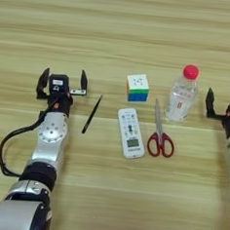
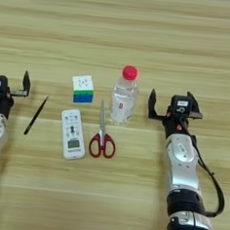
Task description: Move the objects on the table
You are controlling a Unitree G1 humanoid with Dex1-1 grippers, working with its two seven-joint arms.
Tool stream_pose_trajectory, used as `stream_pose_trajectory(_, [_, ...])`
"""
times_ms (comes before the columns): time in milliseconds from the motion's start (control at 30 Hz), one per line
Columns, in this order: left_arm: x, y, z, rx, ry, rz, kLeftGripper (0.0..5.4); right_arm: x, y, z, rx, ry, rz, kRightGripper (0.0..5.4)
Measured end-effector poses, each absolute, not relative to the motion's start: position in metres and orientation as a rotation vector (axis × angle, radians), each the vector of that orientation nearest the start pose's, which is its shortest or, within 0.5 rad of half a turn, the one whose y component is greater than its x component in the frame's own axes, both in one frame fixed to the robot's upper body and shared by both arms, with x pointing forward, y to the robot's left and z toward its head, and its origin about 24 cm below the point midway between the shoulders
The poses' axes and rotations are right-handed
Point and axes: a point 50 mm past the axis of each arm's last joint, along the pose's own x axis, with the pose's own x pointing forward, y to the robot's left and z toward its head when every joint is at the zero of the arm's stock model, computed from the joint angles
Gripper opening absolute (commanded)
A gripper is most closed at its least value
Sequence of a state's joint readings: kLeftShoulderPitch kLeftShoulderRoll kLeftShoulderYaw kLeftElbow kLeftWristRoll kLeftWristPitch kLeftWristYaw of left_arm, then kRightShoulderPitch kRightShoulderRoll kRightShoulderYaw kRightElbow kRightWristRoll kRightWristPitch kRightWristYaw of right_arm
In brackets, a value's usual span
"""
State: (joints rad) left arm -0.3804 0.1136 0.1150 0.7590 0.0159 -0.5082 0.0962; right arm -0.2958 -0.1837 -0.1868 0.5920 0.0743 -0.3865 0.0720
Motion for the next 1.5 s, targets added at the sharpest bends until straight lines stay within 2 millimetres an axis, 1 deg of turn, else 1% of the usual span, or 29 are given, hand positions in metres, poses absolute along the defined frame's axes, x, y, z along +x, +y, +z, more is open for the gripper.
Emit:
stream_pose_trajectory(700, [0.310, 0.184, 0.025, 0.095, -0.131, 0.130, 5.39, 0.298, -0.219, 0.033, -0.081, -0.101, -0.095, 5.40])
stream_pose_trajectory(800, [0.310, 0.184, 0.025, 0.097, -0.131, 0.131, 5.39, 0.297, -0.219, 0.037, -0.094, -0.118, -0.087, 5.40])
stream_pose_trajectory(867, [0.310, 0.183, 0.025, 0.097, -0.131, 0.134, 5.39, 0.291, -0.219, 0.038, -0.129, -0.126, -0.069, 5.40])
stream_pose_trajectory(967, [0.310, 0.181, 0.025, 0.094, -0.130, 0.133, 5.39, 0.277, -0.222, 0.028, -0.161, -0.082, -0.048, 5.40])
stream_pose_trajectory(1000, [0.310, 0.180, 0.024, 0.095, -0.130, 0.135, 5.39, 0.268, -0.228, 0.022, -0.180, -0.049, -0.048, 5.40])
stream_pose_trajectory(1100, [0.311, 0.177, 0.024, 0.092, -0.129, 0.133, 5.39, 0.261, -0.230, 0.023, -0.199, -0.050, -0.023, 5.40])
stream_pose_trajectory(1167, [0.311, 0.176, 0.024, 0.091, -0.130, 0.137, 5.39, 0.253, -0.235, 0.023, -0.225, -0.031, -0.010, 5.40])
stream_pose_trajectory(1267, [0.311, 0.175, 0.025, 0.091, -0.131, 0.138, 5.39, 0.247, -0.240, 0.026, -0.253, -0.019, 0.013, 5.40])
stream_pose_trajectory(1333, [0.312, 0.174, 0.025, 0.090, -0.133, 0.138, 5.39, 0.245, -0.238, 0.032, -0.268, -0.029, 0.064, 5.40])
stream_pose_trajectory(1367, [0.312, 0.174, 0.025, 0.090, -0.132, 0.140, 5.39, 0.243, -0.234, 0.037, -0.287, -0.042, 0.125, 5.40])
stream_pose_trajectory(1500, [0.312, 0.174, 0.023, 0.091, -0.124, 0.142, 5.39, 0.236, -0.222, 0.039, -0.316, -0.016, 0.276, 5.40])
